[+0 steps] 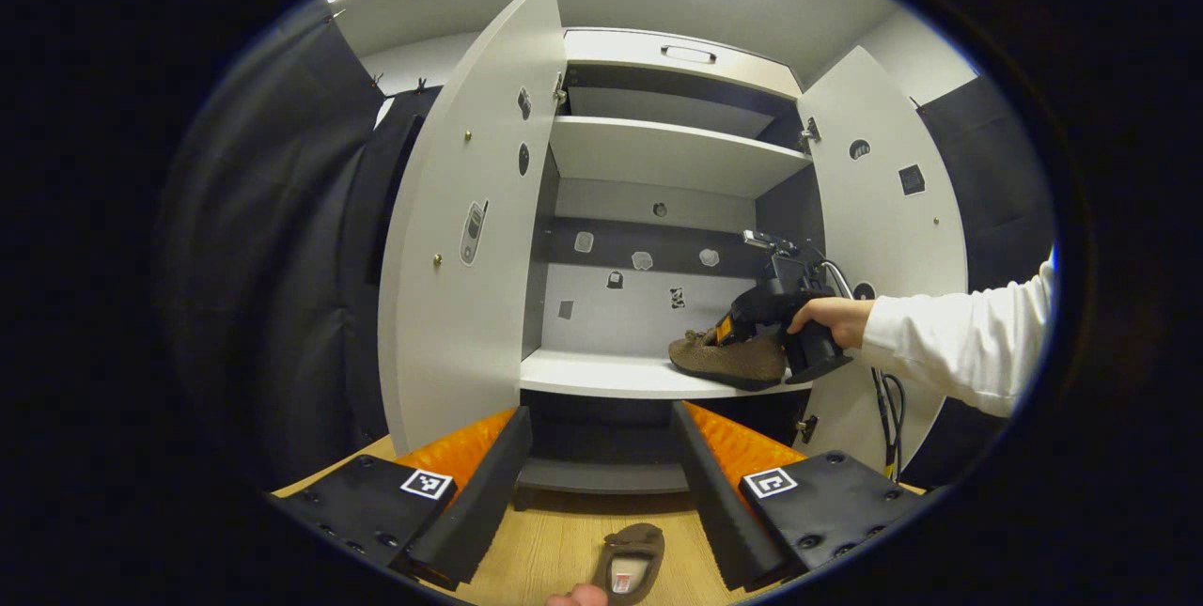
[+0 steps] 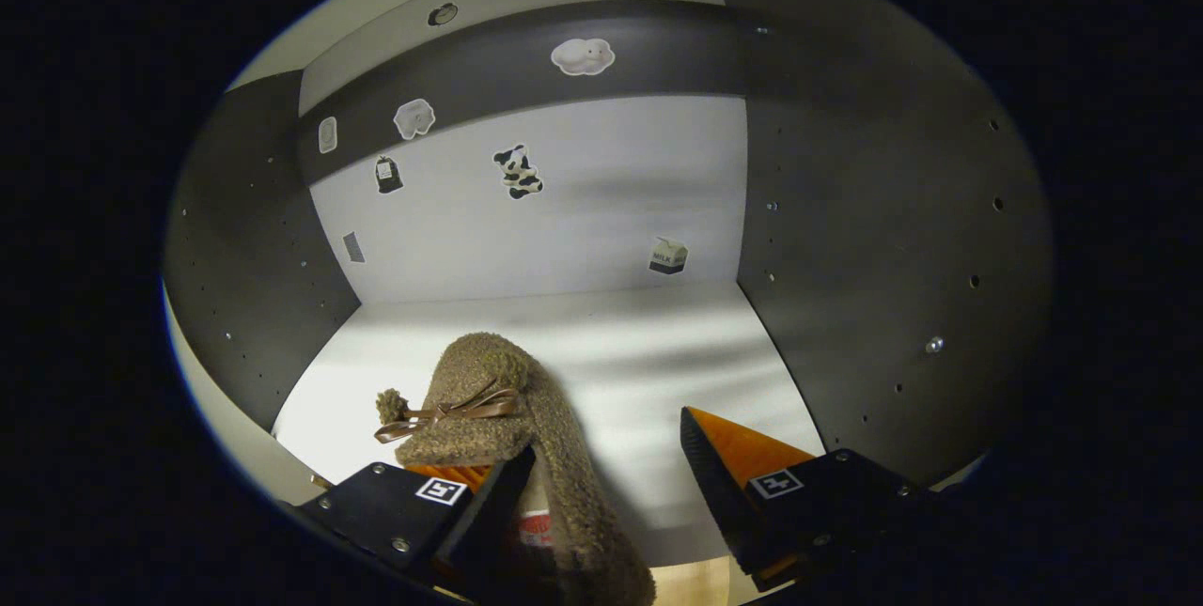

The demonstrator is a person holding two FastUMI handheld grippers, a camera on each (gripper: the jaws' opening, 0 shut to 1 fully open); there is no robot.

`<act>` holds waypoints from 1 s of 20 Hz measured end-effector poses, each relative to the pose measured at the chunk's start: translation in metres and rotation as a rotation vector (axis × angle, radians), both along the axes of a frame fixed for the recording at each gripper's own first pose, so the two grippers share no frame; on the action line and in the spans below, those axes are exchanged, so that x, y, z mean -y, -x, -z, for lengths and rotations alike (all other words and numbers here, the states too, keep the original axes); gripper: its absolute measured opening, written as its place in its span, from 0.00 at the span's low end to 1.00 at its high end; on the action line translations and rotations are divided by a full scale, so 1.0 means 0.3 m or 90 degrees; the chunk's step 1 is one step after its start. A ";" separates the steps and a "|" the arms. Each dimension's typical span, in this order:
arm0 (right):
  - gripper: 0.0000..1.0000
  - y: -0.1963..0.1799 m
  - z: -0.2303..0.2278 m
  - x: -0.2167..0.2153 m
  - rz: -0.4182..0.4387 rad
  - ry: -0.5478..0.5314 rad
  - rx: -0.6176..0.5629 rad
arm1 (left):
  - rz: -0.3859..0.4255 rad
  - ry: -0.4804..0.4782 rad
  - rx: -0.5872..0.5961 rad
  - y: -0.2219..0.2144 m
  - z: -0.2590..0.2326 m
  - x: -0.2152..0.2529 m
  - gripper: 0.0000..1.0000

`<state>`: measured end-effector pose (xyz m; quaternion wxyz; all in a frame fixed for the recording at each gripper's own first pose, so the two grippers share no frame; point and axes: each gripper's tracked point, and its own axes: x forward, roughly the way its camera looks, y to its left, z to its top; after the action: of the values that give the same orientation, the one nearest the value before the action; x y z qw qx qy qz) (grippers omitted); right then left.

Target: Grab one shoe with the right hand and put it into the shoe cabinet, grab the other shoe with the left hand and put it into the shoe cabinet; then close the right door with the right hand and the left door with the left hand.

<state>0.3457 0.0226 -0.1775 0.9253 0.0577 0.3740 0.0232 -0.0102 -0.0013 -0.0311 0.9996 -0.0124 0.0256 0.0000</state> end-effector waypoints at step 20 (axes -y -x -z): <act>0.92 0.572 -0.550 -0.175 -0.108 -0.036 0.290 | 0.006 0.005 -0.012 0.027 0.032 0.015 0.96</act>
<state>0.1741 0.0752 -0.0124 0.9785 0.0450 0.1586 0.1239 -0.0182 -0.0057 -0.0409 0.9992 -0.0162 0.0352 -0.0045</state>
